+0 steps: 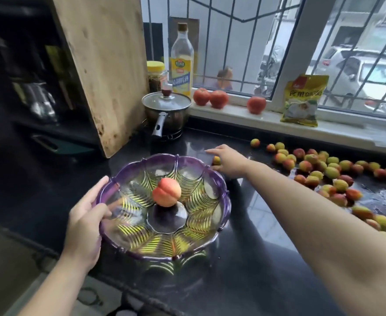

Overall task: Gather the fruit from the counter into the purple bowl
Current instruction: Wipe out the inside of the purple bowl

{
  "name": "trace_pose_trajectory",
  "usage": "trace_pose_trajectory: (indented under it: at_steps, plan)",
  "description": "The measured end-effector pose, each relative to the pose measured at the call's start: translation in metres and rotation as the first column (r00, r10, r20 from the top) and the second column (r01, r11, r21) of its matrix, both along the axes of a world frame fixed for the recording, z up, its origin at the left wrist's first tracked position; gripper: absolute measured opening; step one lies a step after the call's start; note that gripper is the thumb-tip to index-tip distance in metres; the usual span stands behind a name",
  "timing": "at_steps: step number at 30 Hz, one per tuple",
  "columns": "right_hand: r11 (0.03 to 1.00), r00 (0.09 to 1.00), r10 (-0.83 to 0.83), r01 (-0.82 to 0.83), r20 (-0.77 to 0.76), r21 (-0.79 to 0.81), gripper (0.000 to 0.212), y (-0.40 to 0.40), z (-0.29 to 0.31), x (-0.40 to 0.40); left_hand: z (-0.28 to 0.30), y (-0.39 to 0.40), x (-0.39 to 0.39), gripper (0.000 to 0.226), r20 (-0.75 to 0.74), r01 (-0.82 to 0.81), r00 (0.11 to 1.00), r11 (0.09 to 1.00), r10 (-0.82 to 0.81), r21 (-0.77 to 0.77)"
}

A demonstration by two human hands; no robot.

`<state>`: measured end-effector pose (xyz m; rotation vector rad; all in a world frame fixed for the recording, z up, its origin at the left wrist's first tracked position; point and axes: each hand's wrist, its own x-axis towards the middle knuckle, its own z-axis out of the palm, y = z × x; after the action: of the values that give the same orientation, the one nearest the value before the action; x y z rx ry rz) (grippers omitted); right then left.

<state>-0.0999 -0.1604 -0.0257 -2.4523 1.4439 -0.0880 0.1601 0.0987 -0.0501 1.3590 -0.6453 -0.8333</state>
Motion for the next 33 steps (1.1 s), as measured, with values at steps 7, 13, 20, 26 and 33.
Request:
trace_pose_trajectory:
  at_steps: [7,13,20,26,33]
  plan:
    - [0.976,0.99,-0.121,0.132,0.078,-0.171,0.021,0.015,0.009,-0.018,0.002,-0.006,-0.013,0.063,0.037,0.06,0.998,0.998,-0.059,0.0]
    - [0.905,0.881,-0.267,0.369,0.392,-0.213,0.018,0.092,0.081,-0.091,0.005,-0.023,-0.075,0.07,0.165,0.213,0.961,0.975,-0.222,0.07]
    - [0.959,0.973,-0.183,0.208,0.141,-0.192,0.015,0.171,0.066,-0.116,0.004,-0.033,-0.174,0.062,0.291,0.247,0.927,0.969,-0.237,0.003]
    - [0.882,0.903,-0.367,0.414,0.223,-0.224,0.029,0.175,0.042,-0.124,0.012,-0.052,-0.168,0.063,0.282,0.272,0.927,0.961,-0.247,-0.055]
    - [0.934,0.965,-0.253,0.261,0.065,-0.245,0.025,0.133,0.034,-0.075,-0.012,-0.075,-0.149,0.076,0.249,0.447,0.871,0.894,-0.424,-0.041]
